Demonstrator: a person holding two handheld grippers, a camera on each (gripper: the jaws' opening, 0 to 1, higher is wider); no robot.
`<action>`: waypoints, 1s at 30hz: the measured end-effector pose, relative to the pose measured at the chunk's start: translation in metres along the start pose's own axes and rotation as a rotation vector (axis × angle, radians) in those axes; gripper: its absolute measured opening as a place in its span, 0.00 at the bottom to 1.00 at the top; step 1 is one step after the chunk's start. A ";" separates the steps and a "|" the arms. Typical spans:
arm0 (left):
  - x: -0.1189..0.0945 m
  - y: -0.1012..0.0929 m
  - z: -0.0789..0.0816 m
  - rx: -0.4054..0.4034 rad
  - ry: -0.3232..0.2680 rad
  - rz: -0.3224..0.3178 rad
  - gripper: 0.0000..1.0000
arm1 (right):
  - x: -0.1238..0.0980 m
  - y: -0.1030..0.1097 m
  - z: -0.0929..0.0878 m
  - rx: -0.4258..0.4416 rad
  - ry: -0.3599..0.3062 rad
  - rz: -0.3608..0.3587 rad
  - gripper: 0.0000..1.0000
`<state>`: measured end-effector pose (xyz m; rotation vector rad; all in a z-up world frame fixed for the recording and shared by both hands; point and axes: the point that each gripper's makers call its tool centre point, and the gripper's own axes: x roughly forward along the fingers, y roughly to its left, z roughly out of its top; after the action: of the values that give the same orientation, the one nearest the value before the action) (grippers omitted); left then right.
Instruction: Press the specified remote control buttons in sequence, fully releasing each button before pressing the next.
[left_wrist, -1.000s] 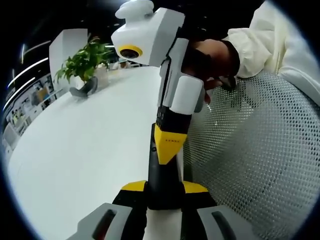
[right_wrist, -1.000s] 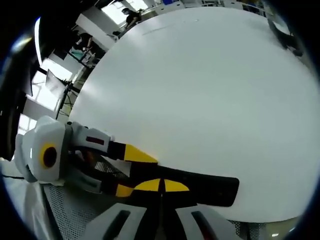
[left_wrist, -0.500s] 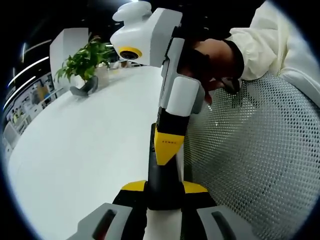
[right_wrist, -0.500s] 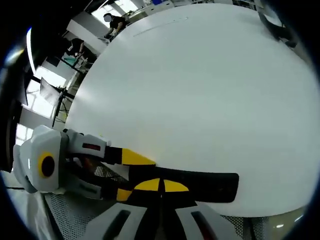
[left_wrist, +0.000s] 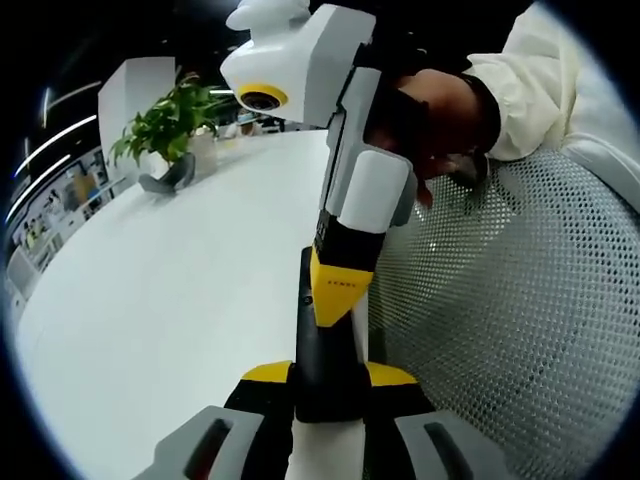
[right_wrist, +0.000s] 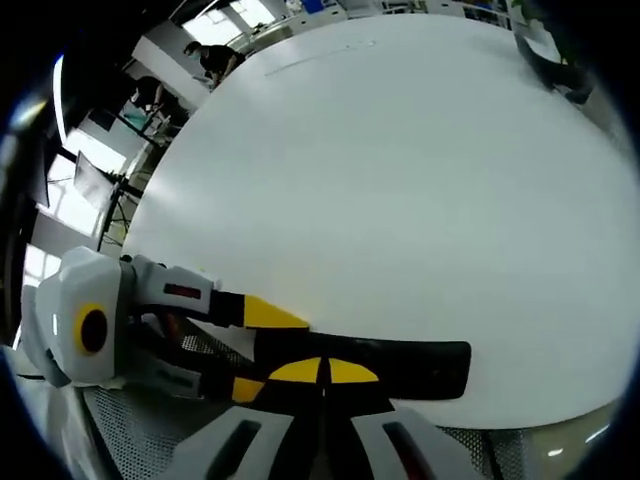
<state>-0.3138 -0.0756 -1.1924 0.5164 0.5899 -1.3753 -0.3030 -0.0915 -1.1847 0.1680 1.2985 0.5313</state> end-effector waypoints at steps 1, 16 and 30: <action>0.000 0.000 0.000 0.000 0.001 0.000 0.25 | -0.001 -0.001 0.000 0.005 -0.001 -0.002 0.00; -0.001 0.001 0.000 0.001 -0.003 -0.002 0.25 | -0.002 -0.003 0.001 0.013 -0.006 -0.033 0.00; -0.001 0.001 0.000 -0.002 -0.007 -0.001 0.25 | -0.002 -0.003 0.001 -0.024 -0.004 -0.038 0.00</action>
<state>-0.3131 -0.0753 -1.1918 0.5091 0.5856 -1.3767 -0.3015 -0.0943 -1.1841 0.1245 1.2886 0.5141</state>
